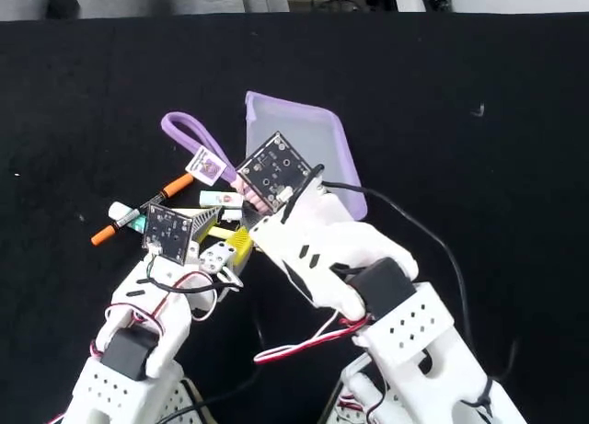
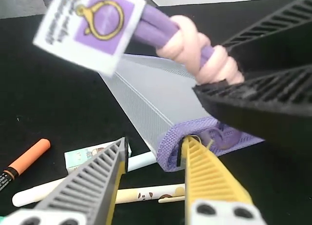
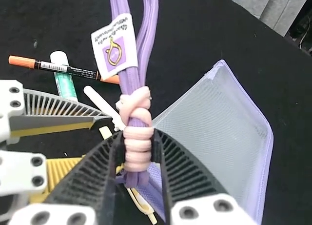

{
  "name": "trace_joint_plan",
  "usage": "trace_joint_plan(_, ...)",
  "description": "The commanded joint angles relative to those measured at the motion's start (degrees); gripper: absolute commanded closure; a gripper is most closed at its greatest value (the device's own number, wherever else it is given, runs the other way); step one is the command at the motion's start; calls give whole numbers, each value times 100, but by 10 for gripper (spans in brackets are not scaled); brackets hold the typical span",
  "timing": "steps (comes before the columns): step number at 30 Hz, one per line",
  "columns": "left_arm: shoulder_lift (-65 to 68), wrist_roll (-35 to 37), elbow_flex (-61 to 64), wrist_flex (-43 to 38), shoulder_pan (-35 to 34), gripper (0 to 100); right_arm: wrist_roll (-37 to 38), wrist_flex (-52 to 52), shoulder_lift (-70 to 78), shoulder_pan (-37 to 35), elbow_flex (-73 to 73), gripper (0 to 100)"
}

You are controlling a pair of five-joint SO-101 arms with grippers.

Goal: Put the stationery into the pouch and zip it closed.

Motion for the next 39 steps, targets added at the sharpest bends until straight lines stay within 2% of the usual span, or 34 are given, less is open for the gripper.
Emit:
trace_joint_plan(1,-44,-35,-31,-105,338,850,44,-97,-145,88,-40,988)
trace_joint_plan(4,-44,-44,-31,-123,391,907,44,-97,-145,88,-40,988)
trace_joint_plan(17,-44,-44,-31,-141,409,905,44,-97,-145,88,-40,988)
trace_joint_plan(21,-44,-44,-92,-141,409,970,44,-97,-145,97,-40,988)
trace_joint_plan(30,-44,-44,-92,-114,409,971,44,-97,-145,97,-40,988)
trace_joint_plan(34,-44,-44,-92,-105,321,971,44,53,-145,193,-84,988)
trace_joint_plan(39,-44,0,-224,-88,-277,971,44,281,-435,536,-110,988)
